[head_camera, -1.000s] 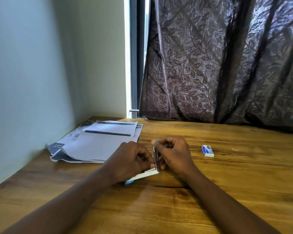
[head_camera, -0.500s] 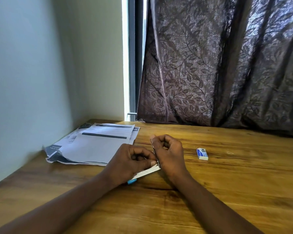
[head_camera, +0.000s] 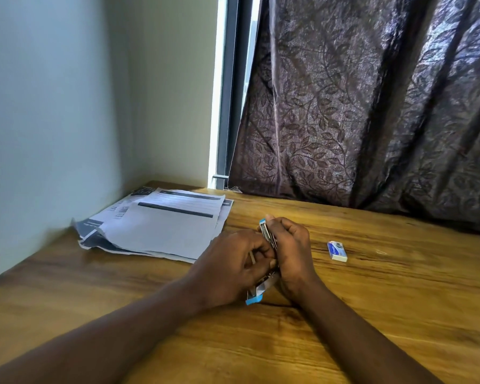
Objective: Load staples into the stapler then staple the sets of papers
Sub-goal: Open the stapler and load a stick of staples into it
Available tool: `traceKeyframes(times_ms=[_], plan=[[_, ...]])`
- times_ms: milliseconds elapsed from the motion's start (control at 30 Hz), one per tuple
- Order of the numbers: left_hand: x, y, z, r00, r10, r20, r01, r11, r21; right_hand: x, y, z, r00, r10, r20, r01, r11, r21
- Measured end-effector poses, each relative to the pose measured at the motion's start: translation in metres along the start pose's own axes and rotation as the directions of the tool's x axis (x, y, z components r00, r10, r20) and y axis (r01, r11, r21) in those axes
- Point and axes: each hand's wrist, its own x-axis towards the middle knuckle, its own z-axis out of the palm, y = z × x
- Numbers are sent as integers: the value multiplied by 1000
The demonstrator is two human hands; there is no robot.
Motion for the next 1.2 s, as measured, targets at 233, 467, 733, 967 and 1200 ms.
traceKeyframes(times_ms=[233,467,733,967,1200], plan=[[1,-7,7,1000,27,12,-27,999,30,2,-3,-1,998,63,5,-63,998,22],[9,-29,-18,998,-64,-13,64,998,-1,8,-1,-7,997,-26,-70,13,983,-181],[55,-35,-35,787,-247,565,35,933,359,20,-3,-20,975,-160,-154,73,887,-456],[74,-51,-19,798,-202,568,64,965,253,34,13,-29,972,-107,-211,0,892,-453],[64,-57,-15,879,-191,437,149,980,128,38,11,-34,973,-61,-224,-64,857,-511]])
